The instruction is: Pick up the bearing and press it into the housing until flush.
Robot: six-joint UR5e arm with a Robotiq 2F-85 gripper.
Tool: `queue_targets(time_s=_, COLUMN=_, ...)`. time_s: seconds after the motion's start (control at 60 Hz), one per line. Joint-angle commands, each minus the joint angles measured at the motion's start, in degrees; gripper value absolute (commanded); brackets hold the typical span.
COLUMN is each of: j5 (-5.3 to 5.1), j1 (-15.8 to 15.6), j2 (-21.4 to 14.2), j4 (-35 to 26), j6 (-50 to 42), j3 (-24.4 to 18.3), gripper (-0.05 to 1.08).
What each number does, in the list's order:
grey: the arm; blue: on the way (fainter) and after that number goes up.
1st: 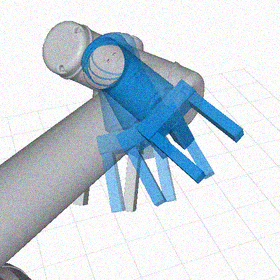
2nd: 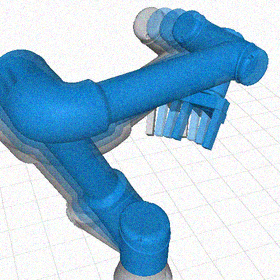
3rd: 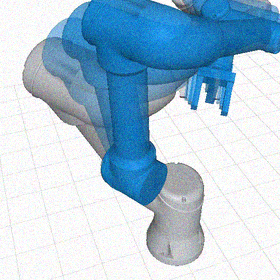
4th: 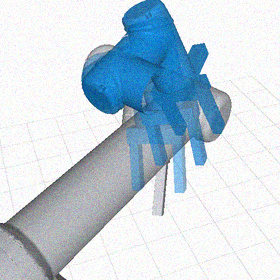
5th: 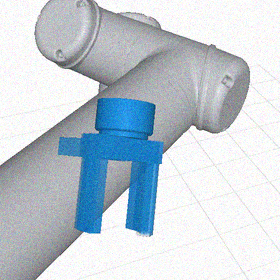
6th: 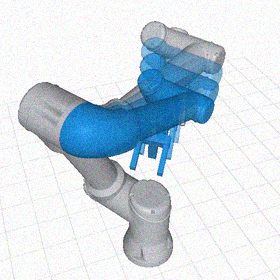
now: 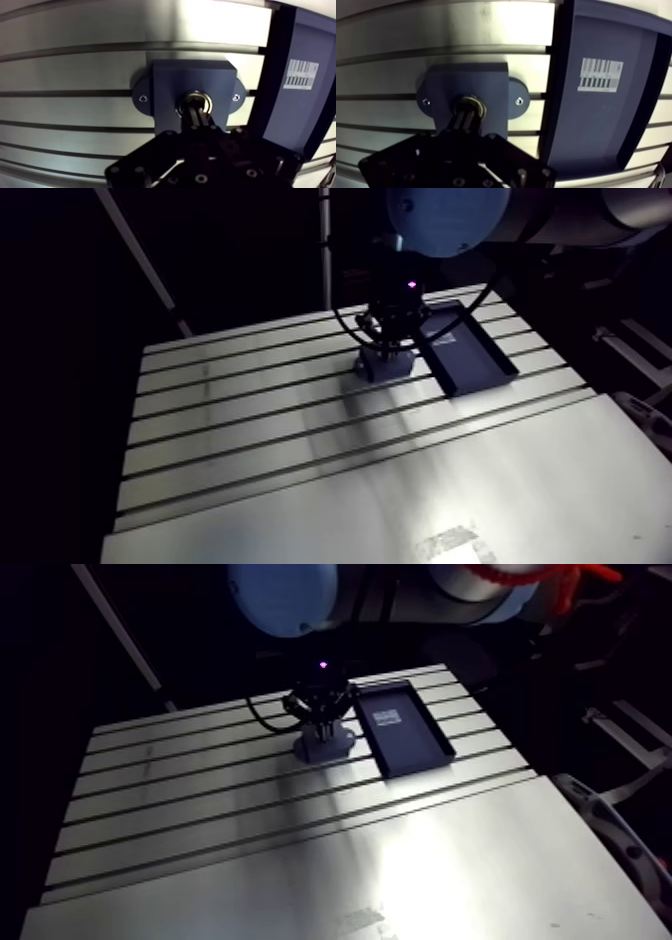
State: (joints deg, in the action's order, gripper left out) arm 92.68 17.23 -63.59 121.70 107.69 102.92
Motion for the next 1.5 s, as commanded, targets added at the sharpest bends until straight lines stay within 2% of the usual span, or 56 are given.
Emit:
queue_targets(time_s=0.017, j5=0.0, j1=0.0, j2=0.01, j4=0.08, j6=0.02, j3=0.05, gripper=0.9)
queue_targets(time_s=0.667, j5=0.08, j1=-0.17, j2=-0.86, j4=-0.01, j6=0.11, j3=-0.13, gripper=0.9)
queue_targets(time_s=1.033, j5=-0.35, j1=-0.35, j2=-2.5, j4=-0.27, j6=0.02, j3=-0.29, gripper=0.9)
queue_targets(time_s=1.083, j5=-0.18, j1=-0.35, j2=-2.94, j4=-0.42, j6=-0.14, j3=-0.7, gripper=0.84)
queue_targets(time_s=1.1, j5=-0.17, j1=-0.35, j2=-3.13, j4=-0.59, j6=-0.23, j3=-0.88, gripper=0.66)
queue_targets(time_s=1.117, j5=-0.17, j1=-0.35, j2=-3.13, j4=-0.59, j6=-0.23, j3=-0.88, gripper=0.66)
queue_targets(time_s=1.133, j5=-0.02, j1=-0.43, j2=-3.3, j4=-1.14, j6=-0.24, j3=-1.06, gripper=0.28)
queue_targets(time_s=1.15, j5=-0.02, j1=-0.43, j2=-3.3, j4=-1.14, j6=-0.24, j3=-1.06, gripper=0.28)
queue_targets(time_s=1.167, j5=0.0, j1=-0.44, j2=-3.55, j4=-1.82, j6=-0.32, j3=-1.31, gripper=0.03)
queue_targets(time_s=1.35, j5=-0.17, j1=-0.88, j2=-5.91, j4=-4.32, j6=-0.81, j3=-2.55, gripper=0.01)
queue_targets(time_s=1.5, j5=-1.18, j1=-1.22, j2=-7.26, j4=-9.58, j6=-2.22, j3=-4.7, gripper=0.01)
